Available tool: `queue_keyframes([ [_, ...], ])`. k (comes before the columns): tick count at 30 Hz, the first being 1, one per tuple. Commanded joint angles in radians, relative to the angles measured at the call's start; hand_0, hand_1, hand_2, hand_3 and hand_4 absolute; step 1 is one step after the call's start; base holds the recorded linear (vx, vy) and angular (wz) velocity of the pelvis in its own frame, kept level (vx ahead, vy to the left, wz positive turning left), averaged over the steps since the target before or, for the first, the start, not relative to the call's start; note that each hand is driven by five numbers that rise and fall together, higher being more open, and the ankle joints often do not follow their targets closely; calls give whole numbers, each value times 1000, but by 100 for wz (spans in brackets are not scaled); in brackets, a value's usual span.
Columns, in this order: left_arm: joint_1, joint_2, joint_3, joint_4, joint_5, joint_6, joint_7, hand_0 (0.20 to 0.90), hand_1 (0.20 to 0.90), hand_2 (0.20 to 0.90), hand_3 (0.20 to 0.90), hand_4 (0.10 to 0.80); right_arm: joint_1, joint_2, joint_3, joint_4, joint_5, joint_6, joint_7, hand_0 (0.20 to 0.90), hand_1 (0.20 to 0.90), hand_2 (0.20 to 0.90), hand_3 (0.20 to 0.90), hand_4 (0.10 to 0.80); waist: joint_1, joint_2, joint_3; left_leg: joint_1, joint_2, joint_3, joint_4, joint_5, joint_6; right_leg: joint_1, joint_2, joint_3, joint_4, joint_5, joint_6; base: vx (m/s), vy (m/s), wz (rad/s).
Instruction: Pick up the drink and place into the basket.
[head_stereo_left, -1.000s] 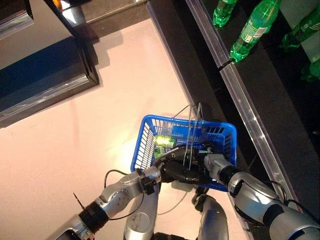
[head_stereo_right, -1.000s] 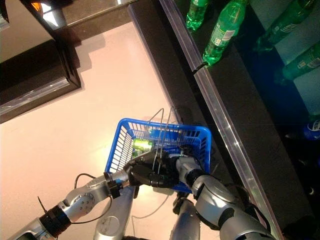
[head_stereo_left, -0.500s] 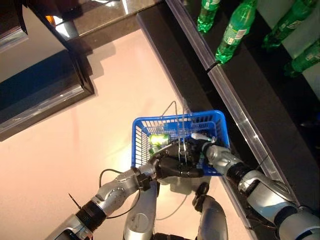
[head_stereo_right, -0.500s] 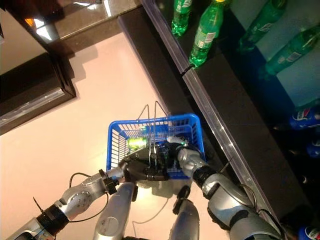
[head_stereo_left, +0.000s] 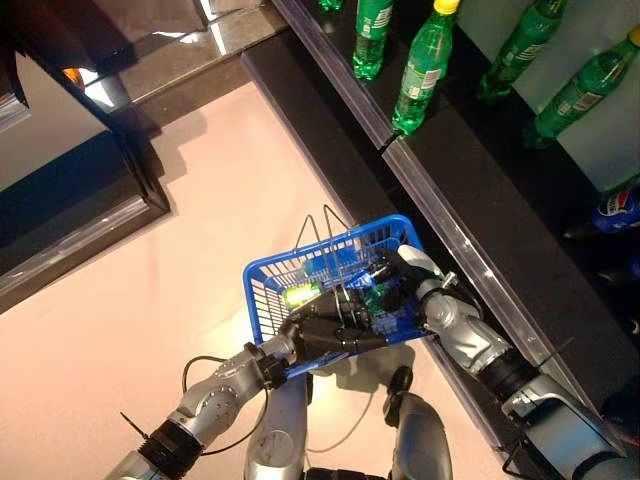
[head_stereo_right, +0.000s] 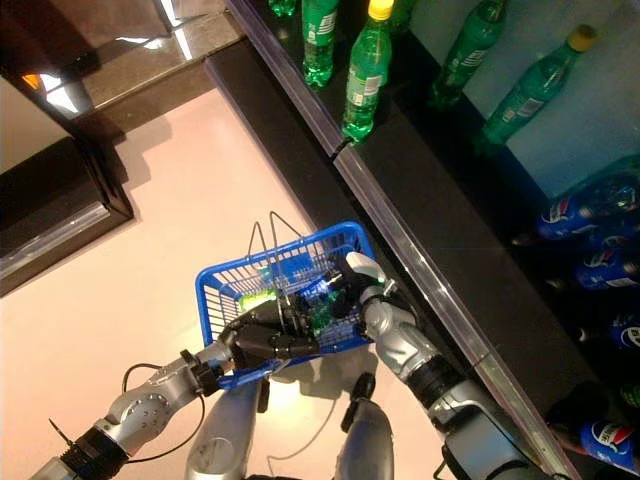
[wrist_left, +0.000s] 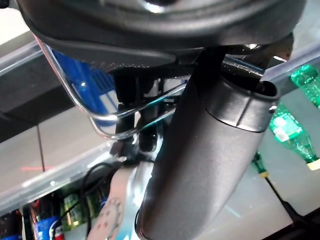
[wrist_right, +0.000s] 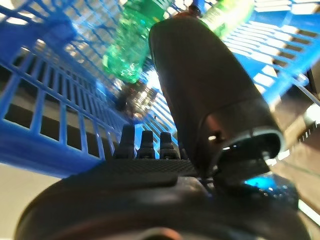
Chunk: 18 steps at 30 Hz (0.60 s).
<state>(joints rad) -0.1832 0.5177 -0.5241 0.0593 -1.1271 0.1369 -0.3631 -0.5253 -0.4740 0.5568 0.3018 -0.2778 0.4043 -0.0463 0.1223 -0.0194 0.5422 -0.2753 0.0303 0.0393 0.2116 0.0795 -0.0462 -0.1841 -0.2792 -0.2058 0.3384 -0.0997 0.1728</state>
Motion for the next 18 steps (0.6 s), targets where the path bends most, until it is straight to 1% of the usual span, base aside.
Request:
queue_keyframes([
  [1, -119, -200, 71, -522, -127, -218, -281, 300, 300, 300, 200, 100, -107, -111, -75, -155, -84, -47, -135, 900, 900, 900, 900, 800, -21, 18, -34, 67, 8, -23, 93, -113, -33, 28, 27, 28, -112, 170, 4, -18, 27, -6],
  [3, -114, -199, 75, -525, -122, -227, -273, 300, 300, 300, 200, 100, -86, -117, -100, -184, -95, -58, -175, 900, 900, 900, 900, 800, -28, 19, -33, 69, 9, -20, 92, -114, -32, 26, 29, 36, -111, 169, 5, -25, 35, -9],
  [5, -111, -197, 79, -523, -101, -254, -247, 300, 300, 300, 200, 100, -70, -120, -137, -212, -83, -106, -278, 900, 900, 900, 900, 800, -37, 21, -34, 72, 11, -13, 91, -117, -31, 25, 30, 43, -112, 167, 7, -33, 42, -14],
  [6, -112, -198, 79, -517, -74, -274, -214, 300, 300, 300, 200, 100, -65, -113, -151, -220, -82, -128, -320, 900, 900, 900, 900, 800, -40, 22, -36, 74, 11, -9, 92, -119, -31, 25, 30, 45, -111, 166, 8, -22, 46, -12],
  [7, -114, -199, 81, -504, -53, -296, -179, 300, 300, 300, 200, 100, -61, -105, -166, -232, -85, -149, -326, 900, 900, 900, 900, 800, -45, 23, -41, 75, 12, -5, 93, -121, -31, 25, 30, 49, -111, 165, 9, -11, 47, -8],
  [9, -102, -195, 99, -492, -52, -304, -137, 300, 300, 300, 200, 100, -36, -110, -184, -275, -75, -177, -348, 900, 900, 900, 900, 800, -50, 25, -47, 80, 12, -2, 91, -124, -31, 24, 30, 55, -110, 163, 11, -1, 37, -5],
  [11, -76, -189, 125, -486, -57, -302, -122, 300, 300, 300, 200, 100, 0, -113, -204, -322, -66, -197, -371, 900, 900, 900, 900, 800, -52, 26, -54, 87, 12, 1, 87, -126, -31, 30, 28, 58, -115, 162, 13, 10, 26, -5],
  [13, -38, -185, 149, -482, -63, -304, -110, 300, 300, 300, 200, 100, 48, -104, -232, -360, -42, -245, -396, 900, 900, 900, 900, 800, -54, 30, -63, 96, 12, 3, 77, -126, -33, 38, 28, 61, -122, 160, 13, 8, 26, -6],
  [14, -35, -185, 149, -483, -64, -304, -109, 300, 300, 300, 200, 100, 52, -103, -234, -363, -40, -251, -400, 900, 900, 900, 900, 800, -54, 30, -64, 97, 13, 3, 76, -126, -33, 39, 28, 61, -123, 160, 13, 3, 16, -10],
  [16, 4, -181, 168, -466, -65, -317, -98, 300, 300, 300, 200, 100, 102, -90, -261, -390, -17, -319, -430, 900, 900, 900, 900, 800, -53, 33, -77, 114, 14, 6, 60, -126, -35, 52, 25, 60, -134, 158, 17, 2, 7, -12],
  [18, 24, -180, 175, -452, -81, -325, -87, 300, 300, 300, 200, 100, 127, -84, -269, -403, -9, -345, -437, 900, 900, 900, 900, 800, -54, 33, -88, 125, 16, 9, 49, -124, -37, 62, 25, 60, -142, 158, 19, 8, 6, -6],
])
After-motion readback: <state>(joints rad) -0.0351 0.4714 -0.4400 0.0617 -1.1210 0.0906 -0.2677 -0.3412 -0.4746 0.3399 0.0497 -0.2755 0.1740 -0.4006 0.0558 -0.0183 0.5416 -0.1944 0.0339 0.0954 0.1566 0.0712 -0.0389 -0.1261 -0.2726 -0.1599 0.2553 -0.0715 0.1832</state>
